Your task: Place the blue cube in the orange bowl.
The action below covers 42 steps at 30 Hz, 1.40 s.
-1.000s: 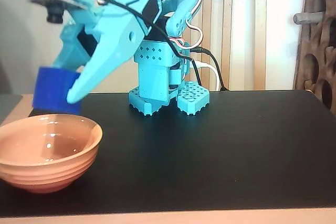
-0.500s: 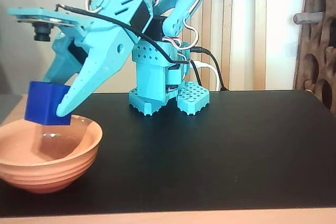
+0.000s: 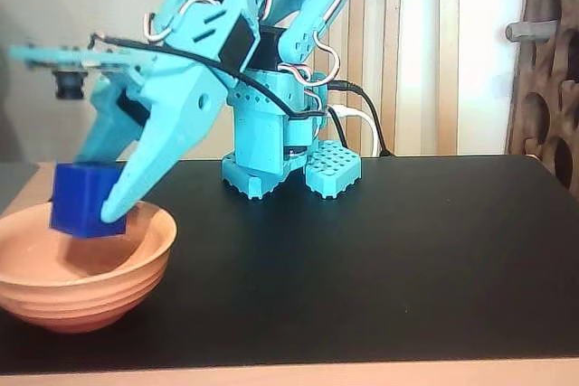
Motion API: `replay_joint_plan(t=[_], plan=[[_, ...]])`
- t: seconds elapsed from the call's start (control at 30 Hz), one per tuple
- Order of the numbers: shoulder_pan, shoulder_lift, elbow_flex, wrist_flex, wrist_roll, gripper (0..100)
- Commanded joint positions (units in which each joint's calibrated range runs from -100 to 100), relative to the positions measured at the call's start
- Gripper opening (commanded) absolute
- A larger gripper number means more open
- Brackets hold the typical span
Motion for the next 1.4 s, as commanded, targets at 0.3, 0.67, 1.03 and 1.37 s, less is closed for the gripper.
replay_joint_plan(t=[0.3,0.67,1.03,1.37], plan=[[1.23,8.48,-5.52,-5.72,0.31,15],[0.82,11.04,-10.15,-5.98,0.41,15],[0.52,16.07,-15.5,-5.98,0.41,15],[0.42,18.88,-17.13,-6.15,0.41,15]])
